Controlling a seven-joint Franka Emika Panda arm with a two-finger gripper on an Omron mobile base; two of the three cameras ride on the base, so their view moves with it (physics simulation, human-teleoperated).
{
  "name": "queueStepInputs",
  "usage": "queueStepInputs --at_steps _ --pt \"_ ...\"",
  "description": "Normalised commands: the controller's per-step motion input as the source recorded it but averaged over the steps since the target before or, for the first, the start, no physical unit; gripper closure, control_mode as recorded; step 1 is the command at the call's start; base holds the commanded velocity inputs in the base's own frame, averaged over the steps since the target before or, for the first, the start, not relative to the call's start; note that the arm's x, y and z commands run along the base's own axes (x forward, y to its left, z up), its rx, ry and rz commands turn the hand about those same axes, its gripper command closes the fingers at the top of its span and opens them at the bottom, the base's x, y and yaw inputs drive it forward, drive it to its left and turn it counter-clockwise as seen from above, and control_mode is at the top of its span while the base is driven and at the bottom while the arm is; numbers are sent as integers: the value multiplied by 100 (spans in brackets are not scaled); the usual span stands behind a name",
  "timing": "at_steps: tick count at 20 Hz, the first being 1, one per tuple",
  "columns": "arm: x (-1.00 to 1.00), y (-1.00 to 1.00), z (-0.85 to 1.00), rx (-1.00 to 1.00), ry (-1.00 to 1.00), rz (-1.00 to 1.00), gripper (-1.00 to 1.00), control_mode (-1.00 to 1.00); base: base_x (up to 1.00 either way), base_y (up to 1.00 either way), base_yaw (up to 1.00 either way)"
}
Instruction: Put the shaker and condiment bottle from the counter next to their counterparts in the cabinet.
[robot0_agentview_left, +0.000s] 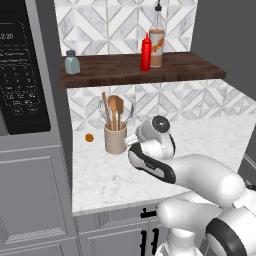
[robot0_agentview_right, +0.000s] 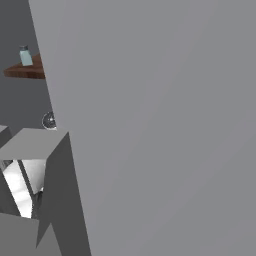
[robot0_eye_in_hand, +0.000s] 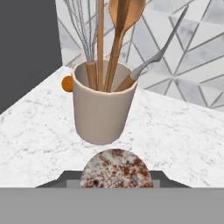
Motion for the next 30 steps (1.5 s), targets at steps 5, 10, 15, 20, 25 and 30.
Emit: queueStepInputs --at_steps 5,10,15,20,25,30 --pt "0 18 82 4 0 0 100 -100 0 0 0" --pt "0 21 71 9 0 1 100 -100 0 0 0" --pt "0 15 57 9 0 1 100 -100 0 0 0" --pt "0 17 37 1 0 0 100 -100 0 0 0" --pt "-6 19 33 0 0 0 100 -100 0 0 0" --pt "-21 14 31 0 0 0 100 -100 0 0 0"
